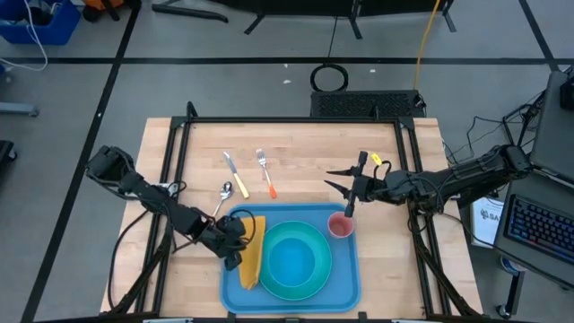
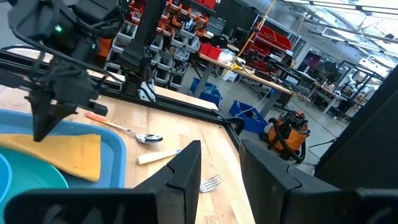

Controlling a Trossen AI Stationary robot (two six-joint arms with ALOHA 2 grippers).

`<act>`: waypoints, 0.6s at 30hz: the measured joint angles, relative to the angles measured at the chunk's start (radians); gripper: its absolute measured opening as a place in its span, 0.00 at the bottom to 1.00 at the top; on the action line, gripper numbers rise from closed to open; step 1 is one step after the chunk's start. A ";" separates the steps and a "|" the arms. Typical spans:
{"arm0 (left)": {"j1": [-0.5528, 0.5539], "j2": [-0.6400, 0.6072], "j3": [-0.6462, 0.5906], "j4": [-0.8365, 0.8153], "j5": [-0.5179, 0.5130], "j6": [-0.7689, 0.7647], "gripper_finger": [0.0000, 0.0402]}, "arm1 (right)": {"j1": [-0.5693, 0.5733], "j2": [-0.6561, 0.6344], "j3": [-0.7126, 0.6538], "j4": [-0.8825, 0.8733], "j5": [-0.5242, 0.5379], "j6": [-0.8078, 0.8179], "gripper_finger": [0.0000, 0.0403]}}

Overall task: Set up tray
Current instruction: Put the yellow napkin to the left of the blue plate

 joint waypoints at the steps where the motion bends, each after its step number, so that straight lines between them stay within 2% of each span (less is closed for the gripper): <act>1: -0.001 0.000 -0.007 0.011 0.007 -0.009 0.01 | 0.000 0.000 0.000 0.001 0.000 0.000 0.25; 13: 0.003 0.000 -0.048 0.000 0.009 -0.058 0.01 | 0.000 0.000 -0.016 0.025 0.002 -0.001 0.25; 18: 0.003 -0.002 -0.046 -0.068 0.009 -0.068 0.01 | -0.001 0.000 -0.016 0.025 0.002 -0.001 0.25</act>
